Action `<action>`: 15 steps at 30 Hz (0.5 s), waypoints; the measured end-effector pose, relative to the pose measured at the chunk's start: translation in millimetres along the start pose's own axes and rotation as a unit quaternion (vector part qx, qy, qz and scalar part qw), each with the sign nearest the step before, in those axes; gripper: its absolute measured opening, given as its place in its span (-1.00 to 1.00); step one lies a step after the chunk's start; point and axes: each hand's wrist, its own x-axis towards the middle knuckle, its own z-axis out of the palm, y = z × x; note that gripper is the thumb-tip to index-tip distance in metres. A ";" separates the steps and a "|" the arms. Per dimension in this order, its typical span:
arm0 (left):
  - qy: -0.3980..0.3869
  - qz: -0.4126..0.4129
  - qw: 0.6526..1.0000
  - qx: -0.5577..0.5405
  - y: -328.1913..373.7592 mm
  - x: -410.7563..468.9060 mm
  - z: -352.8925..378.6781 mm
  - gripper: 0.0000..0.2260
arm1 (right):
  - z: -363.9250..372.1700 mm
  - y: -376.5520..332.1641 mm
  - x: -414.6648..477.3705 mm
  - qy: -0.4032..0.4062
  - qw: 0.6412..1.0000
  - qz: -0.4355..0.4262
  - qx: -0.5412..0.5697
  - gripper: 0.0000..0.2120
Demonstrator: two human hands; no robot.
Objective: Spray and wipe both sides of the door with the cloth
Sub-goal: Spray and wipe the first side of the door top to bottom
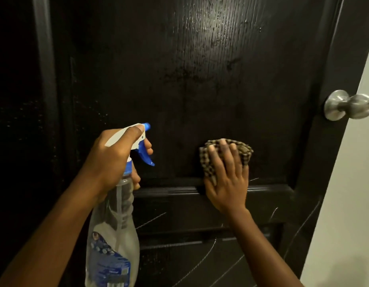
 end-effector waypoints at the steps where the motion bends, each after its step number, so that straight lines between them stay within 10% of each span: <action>1: 0.000 -0.001 1.000 0.001 -0.3 -0.5 -1.0 -0.59 | -2.1 7.5 2.9 0.009 0.999 0.038 0.013 -0.30; 8: -0.009 -0.009 1.000 0.020 -0.6 -3.9 -19.5 -0.59 | -11.4 -14.1 69.0 0.070 0.975 0.192 0.082 -0.36; 15: 0.026 -0.018 0.998 0.047 1.4 -8.5 -48.1 -0.56 | -11.7 -95.6 147.3 0.064 0.990 0.107 0.071 -0.34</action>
